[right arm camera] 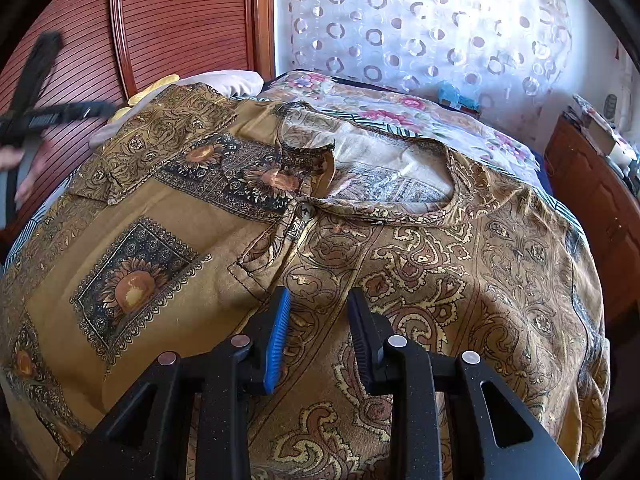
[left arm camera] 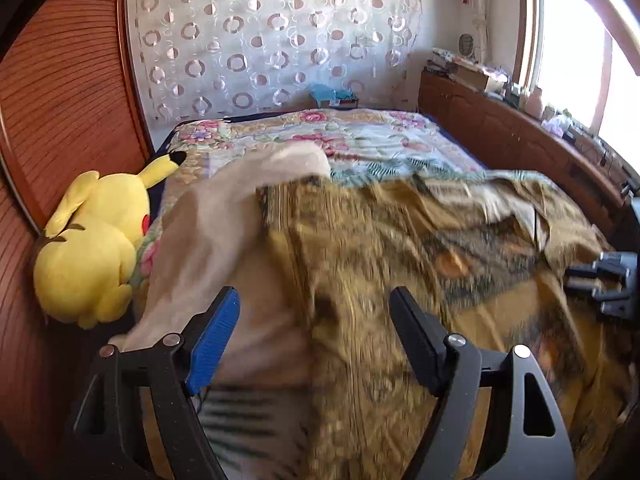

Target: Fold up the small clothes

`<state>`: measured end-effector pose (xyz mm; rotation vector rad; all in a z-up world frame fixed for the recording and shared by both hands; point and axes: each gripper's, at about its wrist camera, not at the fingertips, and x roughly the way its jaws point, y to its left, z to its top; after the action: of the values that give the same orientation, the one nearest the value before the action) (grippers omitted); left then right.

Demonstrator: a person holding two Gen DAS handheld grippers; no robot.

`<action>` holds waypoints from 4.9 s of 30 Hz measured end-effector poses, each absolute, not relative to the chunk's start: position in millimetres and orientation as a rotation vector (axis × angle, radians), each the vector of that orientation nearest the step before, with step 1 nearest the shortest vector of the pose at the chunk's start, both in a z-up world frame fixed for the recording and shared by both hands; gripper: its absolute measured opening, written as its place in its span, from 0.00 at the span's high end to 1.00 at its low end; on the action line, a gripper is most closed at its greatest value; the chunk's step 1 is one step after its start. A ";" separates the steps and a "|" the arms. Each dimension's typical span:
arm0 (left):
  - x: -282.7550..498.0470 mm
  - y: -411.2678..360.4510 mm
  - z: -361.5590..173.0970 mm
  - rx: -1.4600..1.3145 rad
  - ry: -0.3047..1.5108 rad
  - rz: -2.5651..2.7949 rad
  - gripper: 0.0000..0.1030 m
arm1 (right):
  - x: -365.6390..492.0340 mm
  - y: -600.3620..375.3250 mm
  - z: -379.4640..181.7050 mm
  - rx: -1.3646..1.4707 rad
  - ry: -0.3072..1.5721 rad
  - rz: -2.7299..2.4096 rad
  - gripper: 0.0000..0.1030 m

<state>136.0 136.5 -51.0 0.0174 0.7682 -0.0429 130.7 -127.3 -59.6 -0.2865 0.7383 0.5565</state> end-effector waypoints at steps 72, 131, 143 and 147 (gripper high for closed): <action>72.3 6.9 -75.5 0.032 0.747 -0.173 0.20 | 76.5 -383.1 -52.4 -0.013 0.752 0.173 0.51; 90.7 -3.8 -93.7 0.072 0.865 -0.176 0.00 | 43.5 -302.0 -20.5 -0.151 0.672 0.445 0.60; 67.4 -1.8 -59.2 0.034 0.705 -0.168 0.00 | 75.6 -343.0 -46.8 -0.062 0.760 0.295 0.60; 63.0 -4.7 -56.8 0.037 0.689 -0.177 0.00 | 86.1 -343.4 -53.5 -0.067 0.775 0.288 0.60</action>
<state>63.0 -4.7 -56.8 0.0372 0.6887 -0.1771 86.1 -343.4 -53.5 -0.0670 0.7749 0.2875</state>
